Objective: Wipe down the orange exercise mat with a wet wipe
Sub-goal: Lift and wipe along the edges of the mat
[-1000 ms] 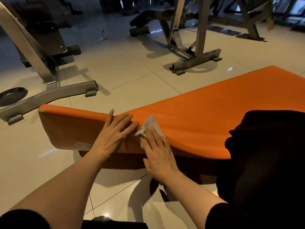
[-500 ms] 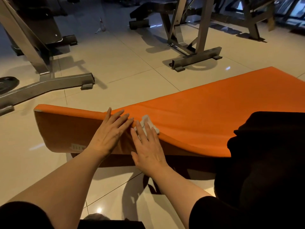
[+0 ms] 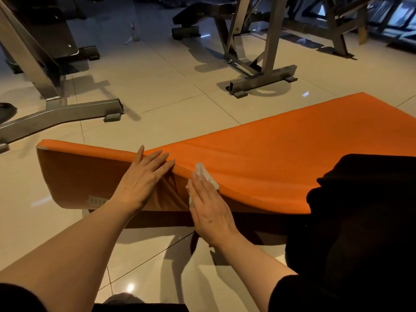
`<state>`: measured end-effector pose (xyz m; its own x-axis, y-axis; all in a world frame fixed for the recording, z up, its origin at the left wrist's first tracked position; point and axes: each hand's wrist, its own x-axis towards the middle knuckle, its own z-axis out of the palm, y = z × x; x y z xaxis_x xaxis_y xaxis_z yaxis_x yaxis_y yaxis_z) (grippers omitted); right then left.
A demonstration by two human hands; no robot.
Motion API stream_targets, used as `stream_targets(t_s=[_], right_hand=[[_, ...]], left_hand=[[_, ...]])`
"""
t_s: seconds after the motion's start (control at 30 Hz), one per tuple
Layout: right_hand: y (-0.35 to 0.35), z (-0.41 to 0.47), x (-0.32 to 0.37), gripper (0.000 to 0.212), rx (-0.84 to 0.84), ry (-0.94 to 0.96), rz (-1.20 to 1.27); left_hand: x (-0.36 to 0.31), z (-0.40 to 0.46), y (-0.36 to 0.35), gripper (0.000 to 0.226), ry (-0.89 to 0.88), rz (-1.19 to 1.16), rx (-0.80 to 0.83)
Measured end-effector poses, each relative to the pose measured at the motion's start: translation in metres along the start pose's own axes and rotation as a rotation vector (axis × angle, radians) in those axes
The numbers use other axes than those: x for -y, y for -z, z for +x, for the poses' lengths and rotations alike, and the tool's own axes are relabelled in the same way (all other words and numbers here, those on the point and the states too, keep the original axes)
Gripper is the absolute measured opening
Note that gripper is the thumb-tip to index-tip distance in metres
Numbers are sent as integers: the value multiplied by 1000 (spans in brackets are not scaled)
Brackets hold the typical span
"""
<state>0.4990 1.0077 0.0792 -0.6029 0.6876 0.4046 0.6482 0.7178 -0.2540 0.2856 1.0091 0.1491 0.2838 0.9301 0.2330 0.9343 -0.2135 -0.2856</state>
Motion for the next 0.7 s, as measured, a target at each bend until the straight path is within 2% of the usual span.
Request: stream_targets(t_s=[0.1, 0.23, 0.3, 0.4, 0.5, 0.53, 0.63, 0.7], right_hand=[[5, -35, -37, 73, -36, -18, -53], [7, -51, -64, 97, -35, -252, -68], [5, -45, -65, 104, -44, -293, -77], [5, -32, -70, 98, -61, -236, -86], [8, -12, -77, 94, -78, -189, -63], [9, -4, -80, 92, -83, -172, -65], [15, 15, -92, 89, -101, -130, -73], [17, 23, -93, 88, -125, -128, -72]], left_hand=[[1, 1, -3, 79, 0, 0, -25], [-6, 1, -6, 74, 41, 18, -34], [-15, 2, -3, 69, 74, 76, -23], [-36, 8, 5, 65, -46, 111, 54], [-65, 21, 5, 88, -175, 108, 177], [-76, 28, 5, 86, -149, 67, 174], [-92, 53, 10, 59, 14, 9, 150], [-89, 65, 14, 54, 82, 8, 137]])
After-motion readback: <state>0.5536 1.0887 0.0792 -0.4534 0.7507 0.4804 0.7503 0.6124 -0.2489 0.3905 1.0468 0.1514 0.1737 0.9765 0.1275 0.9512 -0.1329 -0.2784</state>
